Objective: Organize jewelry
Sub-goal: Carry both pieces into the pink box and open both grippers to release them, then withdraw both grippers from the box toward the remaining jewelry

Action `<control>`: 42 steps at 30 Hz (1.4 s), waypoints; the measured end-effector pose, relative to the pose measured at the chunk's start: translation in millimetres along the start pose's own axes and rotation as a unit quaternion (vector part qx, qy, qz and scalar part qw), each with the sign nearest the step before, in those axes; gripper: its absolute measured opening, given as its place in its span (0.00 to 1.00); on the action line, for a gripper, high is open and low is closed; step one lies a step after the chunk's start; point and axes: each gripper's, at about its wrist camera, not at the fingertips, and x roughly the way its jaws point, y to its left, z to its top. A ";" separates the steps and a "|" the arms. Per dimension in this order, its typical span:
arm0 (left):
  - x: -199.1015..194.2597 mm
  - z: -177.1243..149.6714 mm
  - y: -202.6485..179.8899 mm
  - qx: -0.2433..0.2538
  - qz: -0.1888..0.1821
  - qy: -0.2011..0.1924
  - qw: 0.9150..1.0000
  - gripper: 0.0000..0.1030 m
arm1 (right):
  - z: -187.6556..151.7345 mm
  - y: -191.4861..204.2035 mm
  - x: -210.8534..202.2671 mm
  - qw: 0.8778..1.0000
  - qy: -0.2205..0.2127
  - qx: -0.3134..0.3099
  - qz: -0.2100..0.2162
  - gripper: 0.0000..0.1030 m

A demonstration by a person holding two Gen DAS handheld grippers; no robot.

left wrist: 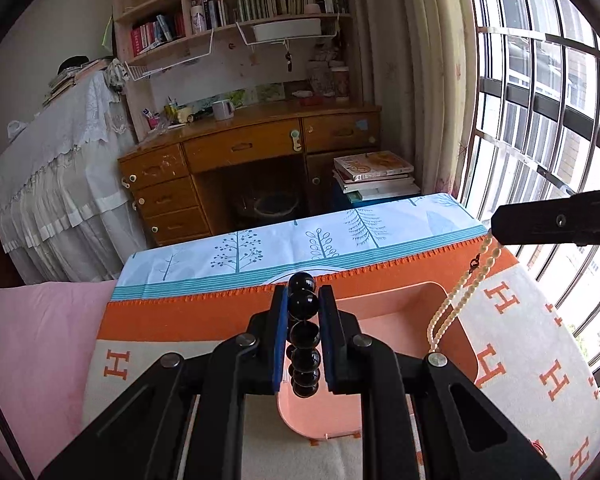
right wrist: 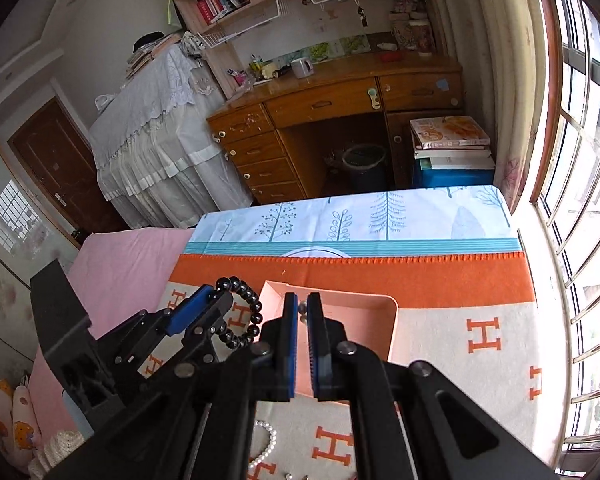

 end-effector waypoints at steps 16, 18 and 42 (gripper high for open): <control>38.5 -35.6 -12.6 0.010 -0.005 0.029 1.000 0.12 | -10.3 -27.6 51.3 0.999 0.040 0.022 0.014 0.05; 38.9 -37.2 -12.5 0.008 -0.007 0.034 0.999 0.12 | -11.7 -28.9 56.5 0.999 0.046 0.020 0.010 0.05; -33.6 -97.3 16.1 -0.017 0.051 0.097 0.994 0.60 | -78.1 11.9 27.9 0.999 0.051 -0.010 -0.001 0.31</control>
